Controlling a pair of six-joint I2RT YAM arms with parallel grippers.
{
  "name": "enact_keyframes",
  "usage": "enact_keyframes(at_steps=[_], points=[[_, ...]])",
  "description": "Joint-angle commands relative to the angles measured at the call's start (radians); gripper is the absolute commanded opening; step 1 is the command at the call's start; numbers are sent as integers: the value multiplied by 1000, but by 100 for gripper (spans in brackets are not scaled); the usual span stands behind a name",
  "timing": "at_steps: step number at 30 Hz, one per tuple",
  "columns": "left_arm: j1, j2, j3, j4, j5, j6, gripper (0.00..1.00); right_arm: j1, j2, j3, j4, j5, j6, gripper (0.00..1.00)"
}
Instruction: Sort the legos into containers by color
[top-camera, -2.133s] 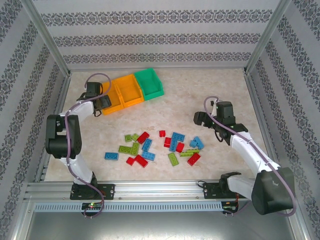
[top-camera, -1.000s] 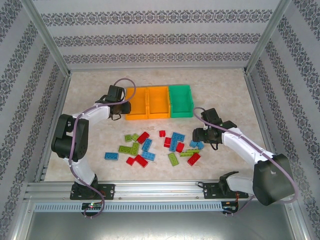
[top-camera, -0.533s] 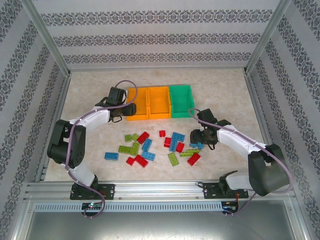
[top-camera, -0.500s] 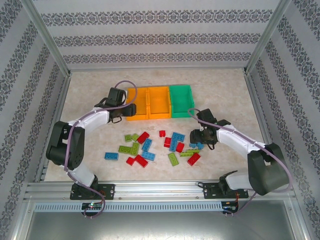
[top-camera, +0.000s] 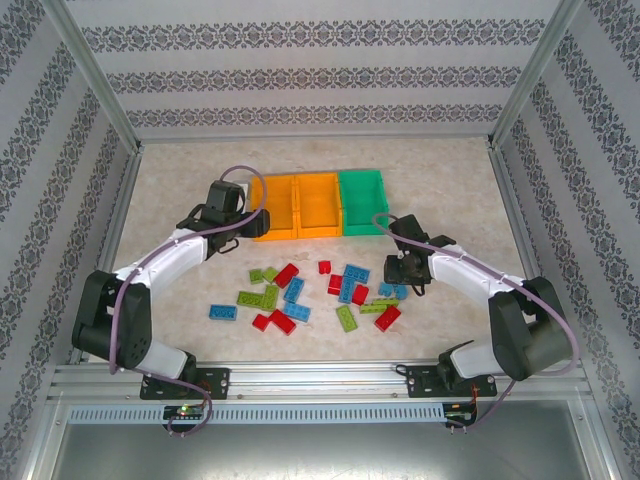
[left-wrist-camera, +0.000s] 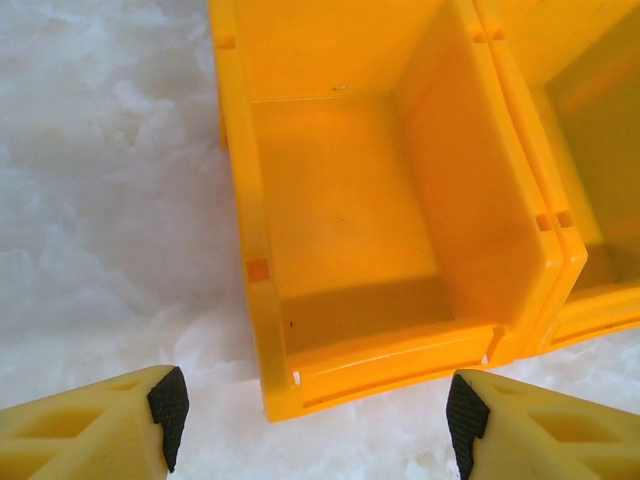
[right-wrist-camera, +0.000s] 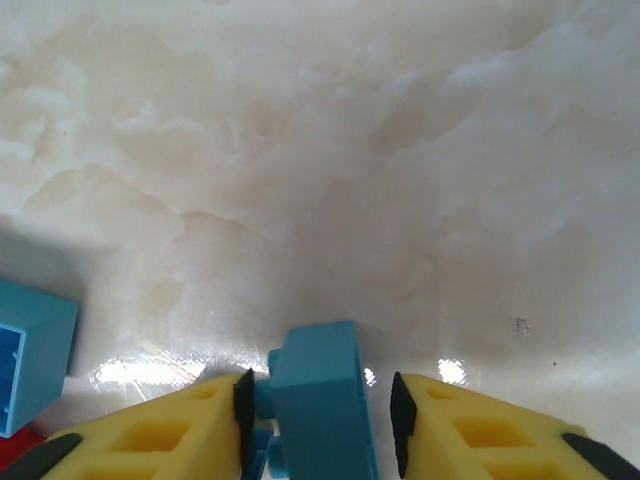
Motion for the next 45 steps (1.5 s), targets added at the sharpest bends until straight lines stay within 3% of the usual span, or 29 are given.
enact_keyframes(at_steps=[1, 11, 22, 29, 33, 37, 45], points=[[-14, -30, -29, -13, -9, -26, 71, 7, 8, 18, -8, 20, 6, 42], [-18, -94, -86, -5, 10, -45, 72, 27, 46, 26, -21, 15, 8, 47], [-17, -159, -134, -8, 8, -63, 72, 26, 30, 41, -26, 37, 0, 26], [-18, -188, -158, -27, 2, -60, 73, 23, -59, 139, -65, 70, -26, 24], [-21, -197, -176, -30, 15, -64, 73, 21, -71, 218, 10, 58, -51, 24], [-37, -192, -186, -37, 34, -63, 73, 19, -3, 301, 128, 12, -68, 24], [-86, -208, -210, -57, 34, -48, 73, -2, 277, 535, 224, -2, -84, 23]])
